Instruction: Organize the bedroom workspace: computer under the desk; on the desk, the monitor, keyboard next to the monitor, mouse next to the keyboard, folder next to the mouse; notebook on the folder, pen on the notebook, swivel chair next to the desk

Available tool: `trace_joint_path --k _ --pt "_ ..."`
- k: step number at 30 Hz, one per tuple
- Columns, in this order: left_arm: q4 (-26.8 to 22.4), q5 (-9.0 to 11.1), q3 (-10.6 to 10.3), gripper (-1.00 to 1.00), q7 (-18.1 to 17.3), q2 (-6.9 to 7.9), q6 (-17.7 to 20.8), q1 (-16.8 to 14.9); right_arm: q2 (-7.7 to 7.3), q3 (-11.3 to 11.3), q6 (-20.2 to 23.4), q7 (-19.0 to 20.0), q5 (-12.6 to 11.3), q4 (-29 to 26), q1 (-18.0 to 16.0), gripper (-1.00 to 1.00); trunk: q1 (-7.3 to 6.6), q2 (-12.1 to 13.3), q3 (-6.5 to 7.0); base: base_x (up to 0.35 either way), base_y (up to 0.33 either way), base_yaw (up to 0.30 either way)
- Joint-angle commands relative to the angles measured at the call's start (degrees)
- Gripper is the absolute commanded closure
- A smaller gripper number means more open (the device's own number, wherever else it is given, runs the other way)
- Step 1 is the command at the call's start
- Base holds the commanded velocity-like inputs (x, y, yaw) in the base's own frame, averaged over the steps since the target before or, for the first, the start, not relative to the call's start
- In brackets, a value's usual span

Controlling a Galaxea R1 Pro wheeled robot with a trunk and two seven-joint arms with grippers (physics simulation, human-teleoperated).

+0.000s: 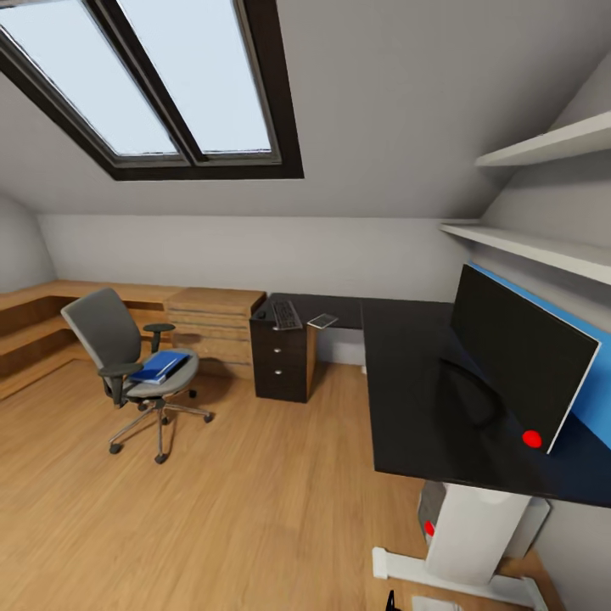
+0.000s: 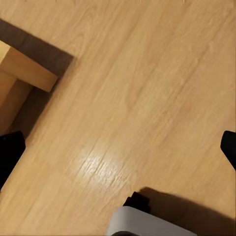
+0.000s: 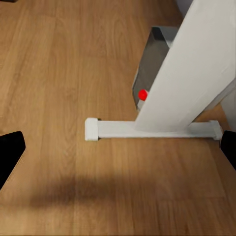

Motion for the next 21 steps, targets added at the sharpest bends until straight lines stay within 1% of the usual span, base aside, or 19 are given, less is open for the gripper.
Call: trace_joint_path --k 1,4,10,16,21 --pt "-0.06 0.42 -0.51 -1.0 0.44 0.09 -0.74 -0.08 0.04 -0.31 -0.17 -0.33 0.59 0.07 -0.05 -1.0 0.03 -0.06 -0.08 0.222 0.186 0.0" --pt "0.96 0.39 -0.55 -1.0 0.42 0.07 -3.0 -0.09 -0.01 -0.26 -0.26 -0.28 0.65 0.5 -0.05 -1.0 0.03 -0.06 -0.09 0.237 0.201 0.0" --pt "2.47 0.08 -0.85 -1.0 0.44 0.0 -3.89 -0.08 -0.06 -0.24 -0.29 0.19 0.71 0.83 -0.05 -1.0 0.03 -0.06 -0.09 0.246 0.211 0.0" --pt "2.65 0.02 -1.08 -1.0 0.42 -0.06 -4.63 -0.09 -0.21 -0.31 -0.24 5.88 0.76 0.9 -0.05 -1.0 0.03 -0.06 -0.09 0.248 0.214 0.0" --pt "2.69 -0.04 -1.2 -1.0 0.42 -0.09 -4.72 -0.06 -0.3 -0.32 -0.24 7.27 0.77 0.93 -0.05 -1.0 0.03 -0.06 -0.09 0.248 0.214 0.0"
